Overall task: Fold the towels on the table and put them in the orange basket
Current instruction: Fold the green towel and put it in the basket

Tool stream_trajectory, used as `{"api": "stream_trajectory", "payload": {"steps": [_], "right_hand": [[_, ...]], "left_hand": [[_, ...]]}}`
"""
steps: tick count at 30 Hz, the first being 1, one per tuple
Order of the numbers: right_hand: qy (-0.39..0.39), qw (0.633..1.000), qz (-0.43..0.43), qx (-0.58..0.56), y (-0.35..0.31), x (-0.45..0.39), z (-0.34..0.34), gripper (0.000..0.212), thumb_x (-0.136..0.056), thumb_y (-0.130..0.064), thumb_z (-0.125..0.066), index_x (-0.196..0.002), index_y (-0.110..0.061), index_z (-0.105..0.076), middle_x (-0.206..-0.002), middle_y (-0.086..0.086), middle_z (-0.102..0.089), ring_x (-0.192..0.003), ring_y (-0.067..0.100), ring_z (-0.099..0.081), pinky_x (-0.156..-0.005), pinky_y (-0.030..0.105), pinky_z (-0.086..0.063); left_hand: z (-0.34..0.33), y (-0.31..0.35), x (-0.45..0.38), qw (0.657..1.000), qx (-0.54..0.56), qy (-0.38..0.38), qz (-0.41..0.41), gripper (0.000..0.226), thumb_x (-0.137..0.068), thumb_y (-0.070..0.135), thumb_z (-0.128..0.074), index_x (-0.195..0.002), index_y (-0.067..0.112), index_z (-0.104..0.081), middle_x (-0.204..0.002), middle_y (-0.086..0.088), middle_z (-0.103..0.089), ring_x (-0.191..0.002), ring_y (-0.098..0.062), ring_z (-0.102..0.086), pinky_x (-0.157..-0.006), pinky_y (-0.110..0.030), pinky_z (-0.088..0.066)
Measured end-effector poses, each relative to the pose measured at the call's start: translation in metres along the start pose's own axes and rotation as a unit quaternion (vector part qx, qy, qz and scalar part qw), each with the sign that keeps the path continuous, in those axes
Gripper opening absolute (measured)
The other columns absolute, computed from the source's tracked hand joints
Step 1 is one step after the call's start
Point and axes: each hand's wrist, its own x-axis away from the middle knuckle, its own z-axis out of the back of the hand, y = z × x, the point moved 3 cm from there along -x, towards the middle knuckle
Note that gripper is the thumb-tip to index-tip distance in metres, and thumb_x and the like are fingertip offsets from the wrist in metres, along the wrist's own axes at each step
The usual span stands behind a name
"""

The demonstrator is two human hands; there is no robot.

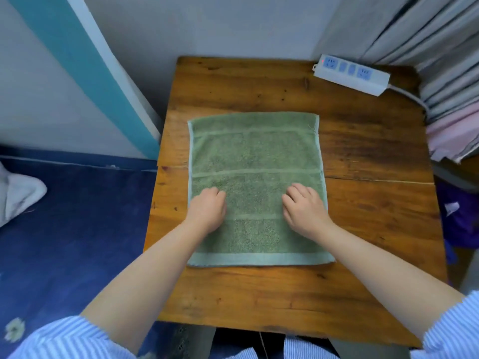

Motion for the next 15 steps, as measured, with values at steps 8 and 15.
{"api": "stream_trajectory", "payload": {"steps": [8,15], "right_hand": [[-0.081,0.989,-0.083,-0.089,-0.017,-0.087,-0.050,0.060,-0.095,-0.039,-0.029,-0.146,-0.014,-0.008,-0.156,0.007,0.003,-0.144,0.024,0.007,-0.113,0.044,0.011],[-0.100,0.966,-0.228,-0.071,0.077,-0.047,-0.059,0.066,-0.087,-0.049,-0.016,-0.146,-0.019,-0.011,-0.156,0.001,-0.004,-0.144,0.022,0.001,-0.113,0.042,0.010]], "left_hand": [[-0.009,0.003,-0.076,0.987,0.105,0.082,0.094,0.052,-0.098,0.033,-0.032,-0.146,0.017,-0.019,-0.157,-0.007,-0.007,-0.145,-0.024,0.000,-0.116,-0.041,-0.008],[-0.036,-0.040,-0.070,0.992,0.042,0.040,0.111,0.064,-0.088,0.057,-0.021,-0.146,0.029,-0.015,-0.157,-0.005,-0.002,-0.144,-0.030,0.007,-0.115,-0.041,0.005]]}}
